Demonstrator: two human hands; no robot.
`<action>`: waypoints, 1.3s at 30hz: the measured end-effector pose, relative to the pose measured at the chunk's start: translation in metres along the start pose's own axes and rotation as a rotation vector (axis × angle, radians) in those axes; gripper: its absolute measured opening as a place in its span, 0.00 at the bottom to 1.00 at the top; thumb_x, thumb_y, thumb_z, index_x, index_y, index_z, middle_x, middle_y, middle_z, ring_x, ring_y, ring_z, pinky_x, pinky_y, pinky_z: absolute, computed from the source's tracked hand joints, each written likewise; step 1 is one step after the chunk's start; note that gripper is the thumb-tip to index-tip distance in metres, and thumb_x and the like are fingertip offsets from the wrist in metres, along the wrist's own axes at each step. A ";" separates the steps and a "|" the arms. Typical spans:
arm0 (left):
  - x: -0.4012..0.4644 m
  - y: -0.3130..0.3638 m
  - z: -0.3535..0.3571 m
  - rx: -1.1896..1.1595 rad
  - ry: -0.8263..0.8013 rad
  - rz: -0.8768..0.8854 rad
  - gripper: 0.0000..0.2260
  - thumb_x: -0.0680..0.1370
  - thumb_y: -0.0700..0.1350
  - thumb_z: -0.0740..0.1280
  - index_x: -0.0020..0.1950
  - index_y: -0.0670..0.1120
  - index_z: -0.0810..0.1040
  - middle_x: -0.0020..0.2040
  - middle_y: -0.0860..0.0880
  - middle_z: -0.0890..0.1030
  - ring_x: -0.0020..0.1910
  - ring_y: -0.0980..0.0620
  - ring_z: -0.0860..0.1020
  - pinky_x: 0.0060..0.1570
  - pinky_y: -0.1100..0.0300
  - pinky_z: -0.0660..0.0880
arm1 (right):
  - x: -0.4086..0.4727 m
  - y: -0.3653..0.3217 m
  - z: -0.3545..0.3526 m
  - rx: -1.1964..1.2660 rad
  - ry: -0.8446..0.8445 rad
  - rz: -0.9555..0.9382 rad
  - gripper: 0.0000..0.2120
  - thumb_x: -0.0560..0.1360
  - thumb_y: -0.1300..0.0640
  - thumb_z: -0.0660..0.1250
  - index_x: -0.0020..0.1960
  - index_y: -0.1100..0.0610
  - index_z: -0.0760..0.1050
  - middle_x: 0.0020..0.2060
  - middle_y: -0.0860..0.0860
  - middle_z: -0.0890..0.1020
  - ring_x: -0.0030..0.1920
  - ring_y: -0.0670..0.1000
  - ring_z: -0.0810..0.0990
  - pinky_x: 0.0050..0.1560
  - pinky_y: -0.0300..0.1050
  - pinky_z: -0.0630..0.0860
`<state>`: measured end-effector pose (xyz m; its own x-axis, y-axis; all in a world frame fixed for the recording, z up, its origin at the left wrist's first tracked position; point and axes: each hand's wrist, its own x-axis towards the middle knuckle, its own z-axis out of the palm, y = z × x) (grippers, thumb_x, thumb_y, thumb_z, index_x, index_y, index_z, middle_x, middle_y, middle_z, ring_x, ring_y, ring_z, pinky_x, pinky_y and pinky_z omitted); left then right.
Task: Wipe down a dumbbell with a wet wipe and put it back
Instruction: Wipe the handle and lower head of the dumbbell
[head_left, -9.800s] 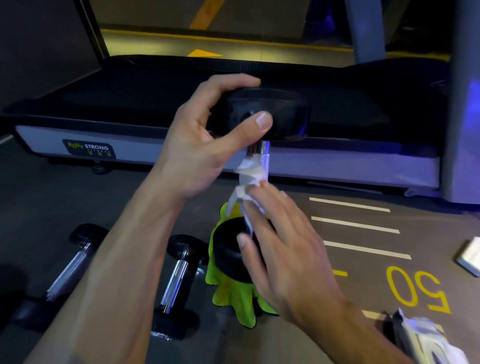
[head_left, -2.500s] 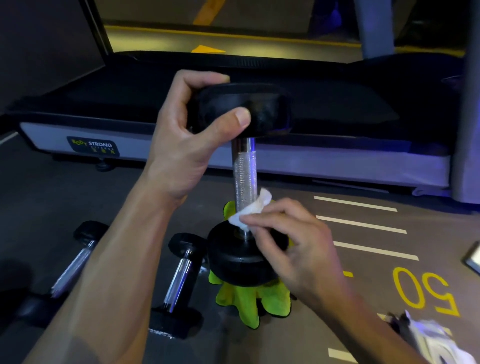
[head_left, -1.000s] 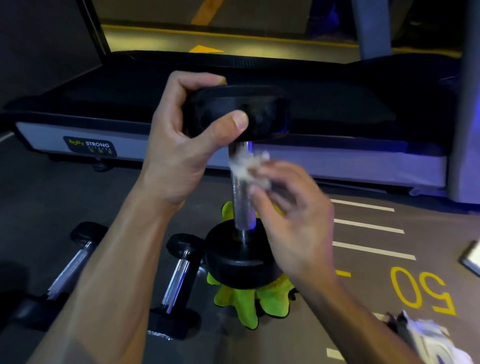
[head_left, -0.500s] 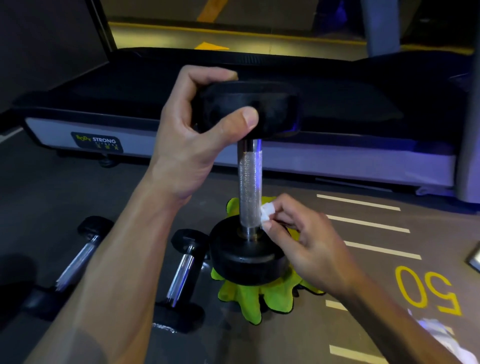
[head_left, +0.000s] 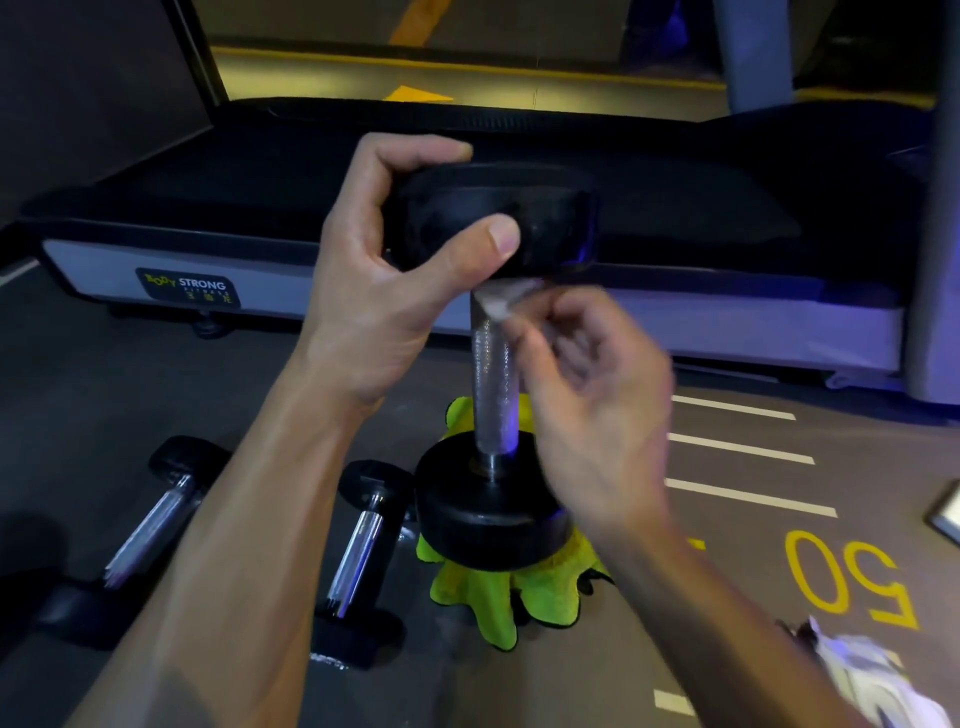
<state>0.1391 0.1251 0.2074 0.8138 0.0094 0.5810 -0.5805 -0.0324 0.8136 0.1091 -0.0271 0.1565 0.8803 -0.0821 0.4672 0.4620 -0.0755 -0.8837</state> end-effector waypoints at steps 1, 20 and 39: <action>0.000 0.000 -0.001 -0.002 0.008 -0.001 0.19 0.73 0.49 0.74 0.61 0.48 0.73 0.56 0.53 0.79 0.55 0.57 0.80 0.57 0.58 0.76 | -0.010 0.011 0.000 -0.001 -0.041 0.047 0.01 0.81 0.60 0.70 0.52 0.55 0.79 0.47 0.48 0.87 0.52 0.49 0.87 0.60 0.56 0.81; 0.001 -0.001 -0.001 0.005 0.014 -0.021 0.20 0.74 0.49 0.76 0.62 0.47 0.75 0.59 0.49 0.79 0.55 0.57 0.80 0.57 0.58 0.76 | 0.000 0.010 -0.055 -0.028 -0.222 0.208 0.05 0.80 0.59 0.66 0.45 0.57 0.76 0.35 0.51 0.77 0.38 0.48 0.73 0.41 0.46 0.69; 0.000 -0.003 -0.002 -0.001 0.025 -0.008 0.20 0.73 0.49 0.76 0.62 0.47 0.74 0.57 0.49 0.80 0.53 0.56 0.80 0.56 0.59 0.76 | 0.026 0.013 -0.053 0.250 -0.402 0.640 0.18 0.73 0.63 0.70 0.62 0.64 0.81 0.51 0.58 0.85 0.51 0.56 0.76 0.43 0.46 0.68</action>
<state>0.1409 0.1273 0.2049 0.8176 0.0348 0.5748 -0.5739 -0.0317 0.8183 0.1323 -0.0827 0.1592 0.9323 0.3346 -0.1372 -0.1779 0.0942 -0.9795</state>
